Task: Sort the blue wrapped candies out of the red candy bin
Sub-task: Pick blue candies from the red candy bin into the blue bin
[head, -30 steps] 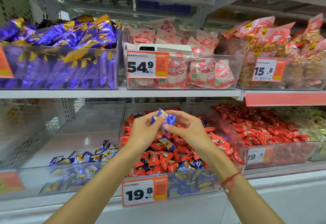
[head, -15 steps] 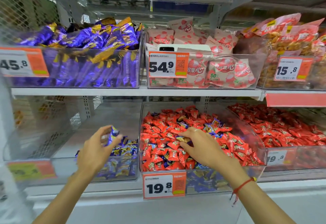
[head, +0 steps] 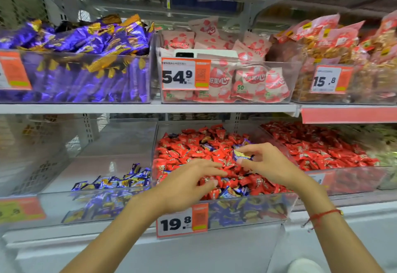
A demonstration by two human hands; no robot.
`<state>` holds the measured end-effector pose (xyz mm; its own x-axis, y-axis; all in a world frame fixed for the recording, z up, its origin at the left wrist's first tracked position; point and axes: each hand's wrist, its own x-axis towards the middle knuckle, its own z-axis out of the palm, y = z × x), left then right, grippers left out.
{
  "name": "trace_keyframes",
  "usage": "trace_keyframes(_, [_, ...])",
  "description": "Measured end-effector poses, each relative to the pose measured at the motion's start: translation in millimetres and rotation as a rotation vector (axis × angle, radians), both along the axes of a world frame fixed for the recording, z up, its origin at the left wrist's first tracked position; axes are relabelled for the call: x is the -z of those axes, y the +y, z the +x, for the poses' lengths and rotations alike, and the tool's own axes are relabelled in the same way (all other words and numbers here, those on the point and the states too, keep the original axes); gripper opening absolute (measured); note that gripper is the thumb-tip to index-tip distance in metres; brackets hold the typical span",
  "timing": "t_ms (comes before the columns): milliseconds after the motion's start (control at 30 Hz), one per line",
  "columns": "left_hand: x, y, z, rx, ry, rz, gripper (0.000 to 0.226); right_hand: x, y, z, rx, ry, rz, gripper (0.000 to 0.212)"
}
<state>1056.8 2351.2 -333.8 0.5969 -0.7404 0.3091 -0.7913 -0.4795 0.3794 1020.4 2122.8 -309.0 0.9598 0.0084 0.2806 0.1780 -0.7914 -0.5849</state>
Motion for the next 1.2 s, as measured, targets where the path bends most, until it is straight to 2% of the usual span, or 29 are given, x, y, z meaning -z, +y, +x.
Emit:
trace_keyframes(67, [10.2,-16.5,11.1,0.017,-0.007,0.243,0.041,4.0,-14.1,-1.4,0.063,0.005,0.051,0.028])
trace_keyframes(133, [14.0,-26.3,20.4,-0.012,-0.082,0.317,0.041,8.4,-26.0,1.2,0.198,-0.024,0.054,0.026])
trace_keyframes(233, [10.0,-28.4,31.9,-0.126,-0.17,0.21,0.036,11.6,-37.0,8.4,0.349,-0.085,0.048,0.027])
trace_keyframes(367, [17.4,-18.7,40.3,-0.18,-0.176,0.178,0.034,9.1,-39.3,33.8,0.369,-0.126,-0.07,0.024])
trace_keyframes(500, [18.3,-9.8,38.4,-0.127,-0.118,0.144,0.038,7.0,-41.6,75.4,0.219,0.057,-0.372,0.031])
trace_keyframes(600, [14.2,-4.2,33.3,-0.102,-0.111,0.119,0.035,8.5,-37.4,98.1,0.149,0.23,-0.503,0.042])
trace_keyframes(700, [12.5,2.9,27.2,-0.111,-0.115,0.057,0.036,14.2,-33.4,109.7,0.184,0.224,-0.621,0.049])
trace_keyframes(767, [11.5,6.0,21.7,-0.15,-0.12,-0.012,0.035,15.1,-28.0,107.0,0.189,0.213,-0.661,0.045])
trace_keyframes(800, [11.2,6.4,19.7,-0.169,-0.141,-0.047,0.034,15.4,-27.7,105.6,0.193,0.182,-0.64,0.035])
trace_keyframes(833, [9.8,6.3,17.9,-0.189,-0.156,-0.081,0.032,13.5,-27.4,101.3,0.203,0.148,-0.594,0.016])
trace_keyframes(867, [8.1,5.7,16.5,-0.212,-0.148,-0.117,0.031,12.2,-29.5,98.4,0.209,0.095,-0.51,0.018])
trace_keyframes(900, [5.5,5.0,14.7,-0.236,-0.113,-0.164,0.03,9.0,-28.7,91.4,0.219,0.04,-0.386,0.037])
trace_keyframes(933, [3.1,2.6,14.0,-0.256,-0.054,-0.22,0.028,8.7,-32.9,86.8,0.215,-0.021,-0.239,0.045])
trace_keyframes(1000, [-2.9,-2.5,11.9,-0.27,0.099,-0.358,0.025,2.2,-29.3,68.6,0.155,-0.068,0.036,0.041])
trace_keyframes(1033, [-6.8,-4.9,10.5,-0.261,0.188,-0.43,0.024,-1.2,-21.6,57.9,0.094,-0.049,0.11,0.037])
trace_keyframes(1100, [-13.7,-9.5,7.8,-0.242,0.393,-0.535,0.024,-7.4,-2.0,39.2,-0.016,-0.012,0.167,0.028])
trace_keyframes(1167, [-17.3,-12.8,5.7,-0.241,0.582,-0.569,0.04,-14.1,22.0,25.3,-0.119,-0.014,0.211,0.016])
trace_keyframes(1200, [-17.5,-14.3,5.2,-0.247,0.63,-0.574,0.047,-17.3,33.1,20.9,-0.148,-0.012,0.244,0.022])
